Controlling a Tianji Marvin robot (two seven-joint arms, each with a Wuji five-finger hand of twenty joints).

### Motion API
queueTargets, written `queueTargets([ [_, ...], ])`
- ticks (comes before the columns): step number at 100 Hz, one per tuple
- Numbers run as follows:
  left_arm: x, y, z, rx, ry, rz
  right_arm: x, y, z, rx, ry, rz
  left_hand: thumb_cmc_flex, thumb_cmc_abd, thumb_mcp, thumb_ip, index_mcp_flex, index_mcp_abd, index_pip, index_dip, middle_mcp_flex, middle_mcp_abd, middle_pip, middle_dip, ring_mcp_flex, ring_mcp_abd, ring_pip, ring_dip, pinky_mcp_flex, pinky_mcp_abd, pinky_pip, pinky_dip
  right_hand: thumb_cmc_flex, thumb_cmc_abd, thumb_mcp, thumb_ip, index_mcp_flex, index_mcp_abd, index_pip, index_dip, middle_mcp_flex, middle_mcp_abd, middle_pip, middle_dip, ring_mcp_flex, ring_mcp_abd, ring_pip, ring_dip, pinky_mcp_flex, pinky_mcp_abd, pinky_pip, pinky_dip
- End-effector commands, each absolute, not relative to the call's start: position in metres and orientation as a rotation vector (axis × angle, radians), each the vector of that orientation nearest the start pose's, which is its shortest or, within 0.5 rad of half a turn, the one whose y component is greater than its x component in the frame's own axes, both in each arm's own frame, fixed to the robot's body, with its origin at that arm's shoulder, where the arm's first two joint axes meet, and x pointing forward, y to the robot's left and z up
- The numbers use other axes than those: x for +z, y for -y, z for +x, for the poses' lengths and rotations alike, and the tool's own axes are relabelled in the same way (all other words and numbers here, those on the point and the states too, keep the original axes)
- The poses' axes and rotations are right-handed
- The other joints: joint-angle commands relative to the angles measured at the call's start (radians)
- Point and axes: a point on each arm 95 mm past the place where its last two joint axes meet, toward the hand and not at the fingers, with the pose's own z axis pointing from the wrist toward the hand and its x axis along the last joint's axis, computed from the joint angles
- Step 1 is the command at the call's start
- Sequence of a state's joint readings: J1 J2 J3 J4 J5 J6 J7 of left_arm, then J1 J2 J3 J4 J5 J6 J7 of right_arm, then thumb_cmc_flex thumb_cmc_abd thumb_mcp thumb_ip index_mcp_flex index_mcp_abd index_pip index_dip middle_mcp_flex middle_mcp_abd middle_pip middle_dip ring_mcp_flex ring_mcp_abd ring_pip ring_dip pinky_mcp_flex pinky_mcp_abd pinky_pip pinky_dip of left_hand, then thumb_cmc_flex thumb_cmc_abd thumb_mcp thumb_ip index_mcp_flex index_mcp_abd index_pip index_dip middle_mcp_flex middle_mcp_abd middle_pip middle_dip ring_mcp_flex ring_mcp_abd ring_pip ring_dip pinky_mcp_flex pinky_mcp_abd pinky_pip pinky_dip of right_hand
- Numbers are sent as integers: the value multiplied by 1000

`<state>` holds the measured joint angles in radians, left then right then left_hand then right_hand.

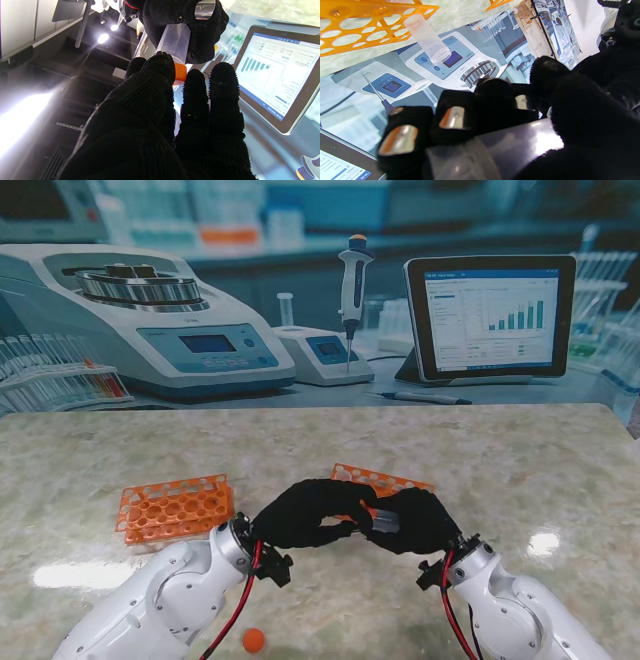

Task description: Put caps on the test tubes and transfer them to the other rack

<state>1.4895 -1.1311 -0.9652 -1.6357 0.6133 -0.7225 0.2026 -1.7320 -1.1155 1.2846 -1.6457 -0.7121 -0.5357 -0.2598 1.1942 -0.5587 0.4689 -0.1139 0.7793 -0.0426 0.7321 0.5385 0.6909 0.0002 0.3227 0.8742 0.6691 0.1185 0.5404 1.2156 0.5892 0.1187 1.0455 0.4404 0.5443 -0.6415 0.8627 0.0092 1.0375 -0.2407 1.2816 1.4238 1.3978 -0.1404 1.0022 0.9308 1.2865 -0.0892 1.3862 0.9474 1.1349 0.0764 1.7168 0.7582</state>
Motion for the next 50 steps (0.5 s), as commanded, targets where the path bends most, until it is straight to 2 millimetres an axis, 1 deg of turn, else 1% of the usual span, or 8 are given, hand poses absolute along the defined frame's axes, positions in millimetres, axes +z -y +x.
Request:
queueTargets([
  [1, -279, 132, 337, -2688, -1526, -846, -315, -23, 338, 2252, -1283, 1150, 97, 29, 29, 48, -2, -24, -14, -13, 20, 15, 27, 28, 19, -62, 15, -33, 11, -15, -14, -26, 40, 20, 10, 7, 36, -46, 55, 32, 42, 0, -3, 15, 35, -78, 80, 17, 22, -19, 56, 4],
  [4, -279, 132, 337, -2688, -1529, -846, -315, -24, 338, 2252, -1279, 1150, 97, 21, 45, 41, -4, -27, -14, -13, 19, 14, 29, 21, 18, -62, 18, -36, 10, -12, -12, -29, 40, 20, 10, 7, 36, -46, 55, 32, 42, 0, -3, 15, 35, -78, 80, 17, 22, -19, 56, 4],
  [15, -280, 133, 338, -2689, -1531, -849, -315, -24, 338, 2254, -1269, 1148, 97, 25, 41, 37, -8, -35, -19, -15, 20, 16, 31, 19, 18, -61, 20, -41, 12, -15, -10, -34, 39, 20, 9, 6, 36, -46, 55, 32, 42, 0, -3, 15, 35, -78, 80, 17, 22, -19, 56, 4],
  [35, -279, 132, 337, -2693, -1520, -843, -315, -26, 338, 2253, -1254, 1150, 97, 31, 26, 40, -25, -58, -48, -32, 22, 18, 25, 11, 20, -57, 23, -52, 14, -18, -6, -33, 41, 21, 8, 4, 35, -46, 55, 32, 41, 0, -6, 15, 35, -77, 78, 17, 22, -18, 52, 3],
  [50, -279, 133, 337, -2699, -1516, -840, -315, -27, 339, 2252, -1248, 1151, 96, 42, -5, 44, -35, -61, -108, -78, 27, 24, 15, 6, 24, -52, 24, -62, 18, -23, -7, -29, 41, 22, 7, 2, 34, -46, 55, 32, 41, 1, -6, 15, 35, -77, 77, 16, 21, -17, 51, 2],
])
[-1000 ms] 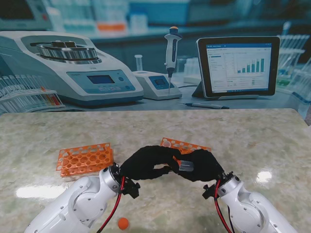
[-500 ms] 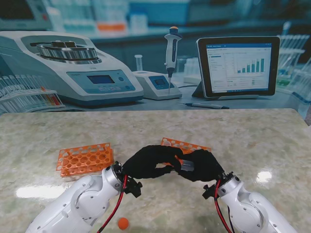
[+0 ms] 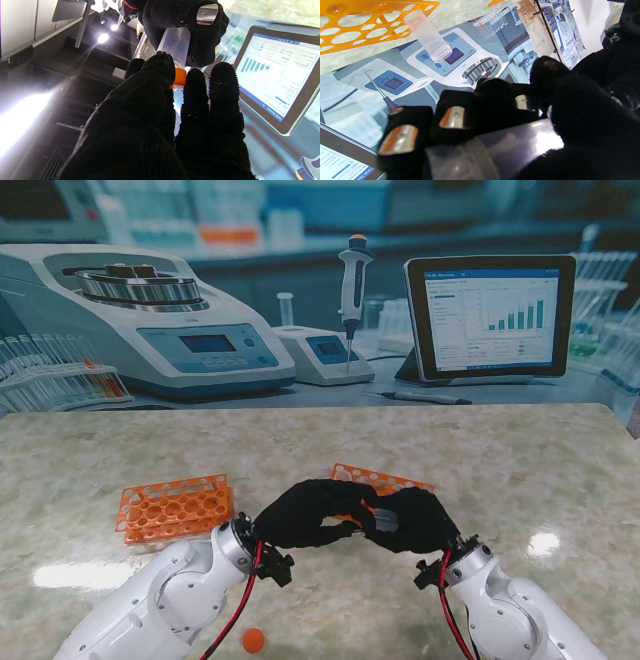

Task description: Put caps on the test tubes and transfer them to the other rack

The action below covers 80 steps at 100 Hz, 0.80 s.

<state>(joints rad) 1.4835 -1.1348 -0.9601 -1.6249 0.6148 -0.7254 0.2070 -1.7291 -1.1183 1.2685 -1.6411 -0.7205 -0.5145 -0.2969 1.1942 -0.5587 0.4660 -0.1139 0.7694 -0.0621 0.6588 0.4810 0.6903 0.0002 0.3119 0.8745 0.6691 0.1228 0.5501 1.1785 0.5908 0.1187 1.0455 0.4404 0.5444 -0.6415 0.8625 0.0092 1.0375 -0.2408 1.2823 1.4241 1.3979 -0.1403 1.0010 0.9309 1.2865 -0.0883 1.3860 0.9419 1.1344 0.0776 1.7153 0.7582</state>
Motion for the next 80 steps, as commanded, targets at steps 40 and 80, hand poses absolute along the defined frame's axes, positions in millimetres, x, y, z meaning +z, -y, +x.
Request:
queueTargets([
  [40, -277, 131, 335, -2708, -1516, -834, -314, -26, 339, 2247, -1234, 1155, 96, 97, -138, 72, -39, -25, -104, -93, 39, 36, -10, 7, 38, -52, 7, -37, 35, -52, -28, 33, 41, 22, 6, 0, 31, -47, 53, 32, 41, 0, -8, 16, 35, -77, 75, 21, 21, -18, 50, 1],
  [80, -278, 131, 333, -2710, -1514, -859, -314, -24, 339, 2242, -1217, 1159, 18, 181, -254, 86, -50, -13, -121, -131, 19, 46, -26, -17, -6, -67, 43, -90, 28, -40, -59, 91, 43, 21, 4, -2, 30, -47, 53, 32, 41, 2, -9, 17, 35, -77, 74, 21, 21, -17, 49, 1],
])
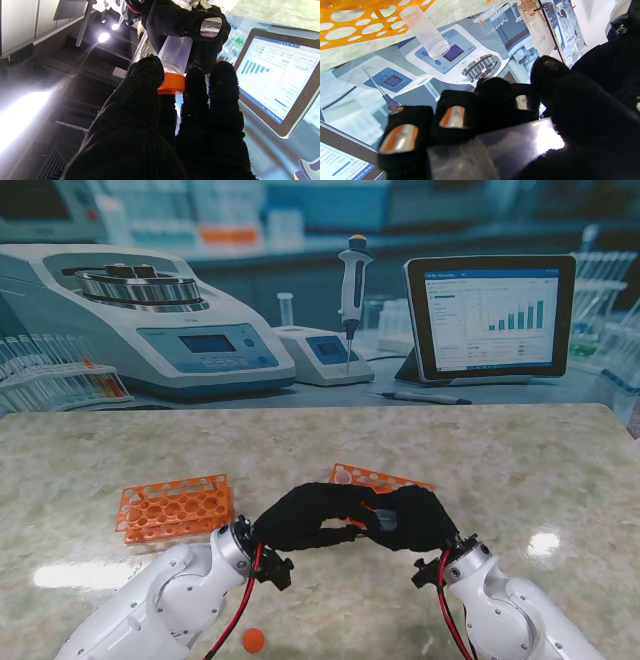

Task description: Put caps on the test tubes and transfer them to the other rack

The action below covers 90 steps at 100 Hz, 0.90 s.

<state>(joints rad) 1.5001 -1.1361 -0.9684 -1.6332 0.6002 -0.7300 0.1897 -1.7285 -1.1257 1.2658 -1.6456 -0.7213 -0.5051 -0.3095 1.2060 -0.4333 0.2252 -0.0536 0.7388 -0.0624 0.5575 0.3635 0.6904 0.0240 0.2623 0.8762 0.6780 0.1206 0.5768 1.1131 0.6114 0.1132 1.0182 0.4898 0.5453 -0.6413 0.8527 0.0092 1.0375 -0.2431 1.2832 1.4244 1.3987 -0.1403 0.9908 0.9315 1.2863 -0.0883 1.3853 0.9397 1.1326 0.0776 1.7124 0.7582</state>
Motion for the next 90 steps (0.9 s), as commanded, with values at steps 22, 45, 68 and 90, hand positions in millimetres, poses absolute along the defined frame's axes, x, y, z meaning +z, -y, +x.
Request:
queueTargets([
  [22, -278, 131, 333, -2715, -1515, -870, -314, -23, 340, 2240, -1212, 1161, -17, 82, -94, 36, -21, -1, -20, -24, -4, 26, 54, -99, -45, -79, 69, -191, 0, -27, -36, 61, 39, 23, 13, -4, 31, -46, 52, 31, 40, 2, 1, 17, 35, -77, 74, 23, 23, -17, 52, 1],
  [45, -278, 131, 332, -2719, -1506, -889, -314, -23, 340, 2240, -1211, 1162, 62, 173, -128, 47, -7, 9, -18, -34, 30, 33, 9, -24, -35, -64, 71, -129, 1, -24, -28, 60, 40, 23, 12, -5, 30, -46, 53, 30, 40, 1, -1, 17, 35, -76, 74, 22, 23, -17, 50, 1],
  [68, -278, 132, 331, -2725, -1495, -904, -314, -22, 341, 2241, -1207, 1162, 85, 192, -9, 27, 21, 16, -20, -32, 67, 36, -27, 7, -3, -49, 51, -75, 14, -26, -19, 57, 40, 24, 11, -7, 30, -46, 52, 30, 40, 1, -1, 17, 35, -76, 73, 22, 23, -17, 50, 1],
  [90, -278, 132, 332, -2719, -1492, -907, -314, -22, 341, 2242, -1204, 1160, 85, 155, 45, 16, 27, 16, -17, -28, 77, 37, -29, 9, 14, -41, 38, -73, 21, -16, -17, 55, 41, 24, 9, -9, 29, -47, 52, 29, 40, 1, -2, 17, 35, -76, 73, 22, 23, -17, 50, 1],
])
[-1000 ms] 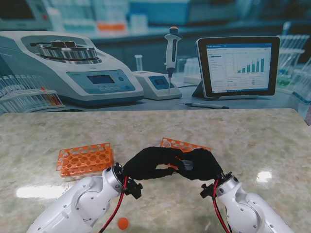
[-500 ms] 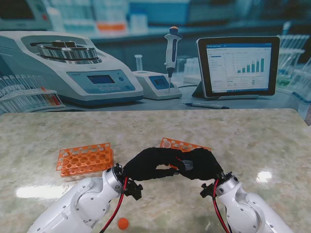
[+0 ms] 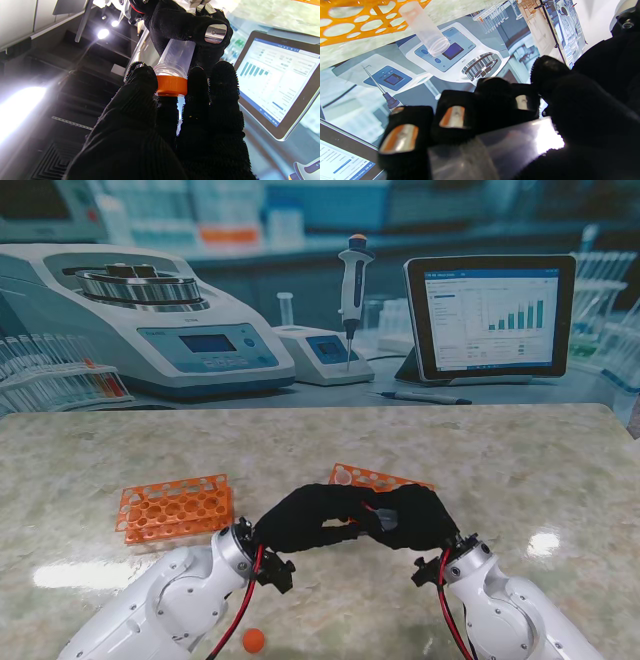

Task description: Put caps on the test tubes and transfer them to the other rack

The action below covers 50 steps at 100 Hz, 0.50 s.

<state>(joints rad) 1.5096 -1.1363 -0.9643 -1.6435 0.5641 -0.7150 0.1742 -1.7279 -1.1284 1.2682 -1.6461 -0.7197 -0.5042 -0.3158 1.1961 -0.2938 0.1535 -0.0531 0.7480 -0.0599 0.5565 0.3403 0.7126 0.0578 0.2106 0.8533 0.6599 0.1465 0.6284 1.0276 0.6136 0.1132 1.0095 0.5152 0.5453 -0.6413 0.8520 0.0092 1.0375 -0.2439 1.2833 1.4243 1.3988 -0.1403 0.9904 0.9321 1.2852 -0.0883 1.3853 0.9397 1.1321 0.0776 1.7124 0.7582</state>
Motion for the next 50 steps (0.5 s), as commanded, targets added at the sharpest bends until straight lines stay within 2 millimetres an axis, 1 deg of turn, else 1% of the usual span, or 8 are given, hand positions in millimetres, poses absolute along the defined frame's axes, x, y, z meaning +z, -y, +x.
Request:
queueTargets([
  [1, -278, 132, 332, -2719, -1493, -907, -314, -22, 341, 2242, -1204, 1160, 95, 15, 116, 15, 18, 13, -16, -4, 55, 3, 22, 32, 32, -67, -13, 12, 19, -16, -8, 29, 41, 24, 10, -9, 29, -46, 52, 29, 40, 1, -2, 17, 36, -76, 73, 22, 23, -17, 50, 1],
  [2, -278, 132, 332, -2718, -1493, -907, -314, -22, 341, 2243, -1204, 1160, 95, 6, 134, 5, 18, 15, -15, -2, 56, 3, 23, 33, 38, -64, -21, 14, 20, -13, -8, 28, 41, 24, 9, -9, 29, -46, 52, 29, 40, 1, -2, 17, 36, -76, 73, 22, 23, -17, 50, 1],
  [4, -279, 132, 332, -2717, -1493, -908, -314, -22, 341, 2243, -1203, 1160, 95, -5, 150, -3, 17, 13, -14, 0, 57, 3, 22, 33, 44, -62, -28, 17, 22, -12, -8, 27, 40, 24, 10, -9, 28, -47, 52, 29, 40, 1, -2, 17, 36, -76, 73, 22, 23, -17, 50, 1],
  [22, -280, 134, 333, -2716, -1487, -903, -314, -22, 341, 2247, -1195, 1156, 95, -55, 174, -2, 13, 12, -11, 3, 62, 3, 25, 28, 72, -58, -51, 5, 36, 2, -5, 25, 41, 24, 8, -11, 28, -47, 51, 29, 40, 2, -1, 17, 36, -76, 73, 22, 23, -17, 50, 1],
  [36, -279, 135, 331, -2722, -1482, -886, -314, -22, 341, 2251, -1186, 1151, 95, -78, 181, -5, 15, 11, -10, 3, 65, 2, 31, 25, 85, -57, -63, 0, 43, 4, -4, 22, 41, 24, 7, -12, 28, -47, 51, 29, 40, 1, -2, 17, 36, -76, 73, 22, 23, -17, 50, 1],
  [50, -280, 136, 331, -2723, -1481, -875, -314, -23, 341, 2252, -1177, 1149, 95, -84, 185, -7, 17, 9, -8, 3, 67, 3, 34, 23, 92, -57, -70, -4, 47, 5, -4, 20, 41, 26, 6, -12, 27, -48, 51, 29, 40, 3, -2, 17, 36, -76, 73, 22, 23, -17, 49, 0],
])
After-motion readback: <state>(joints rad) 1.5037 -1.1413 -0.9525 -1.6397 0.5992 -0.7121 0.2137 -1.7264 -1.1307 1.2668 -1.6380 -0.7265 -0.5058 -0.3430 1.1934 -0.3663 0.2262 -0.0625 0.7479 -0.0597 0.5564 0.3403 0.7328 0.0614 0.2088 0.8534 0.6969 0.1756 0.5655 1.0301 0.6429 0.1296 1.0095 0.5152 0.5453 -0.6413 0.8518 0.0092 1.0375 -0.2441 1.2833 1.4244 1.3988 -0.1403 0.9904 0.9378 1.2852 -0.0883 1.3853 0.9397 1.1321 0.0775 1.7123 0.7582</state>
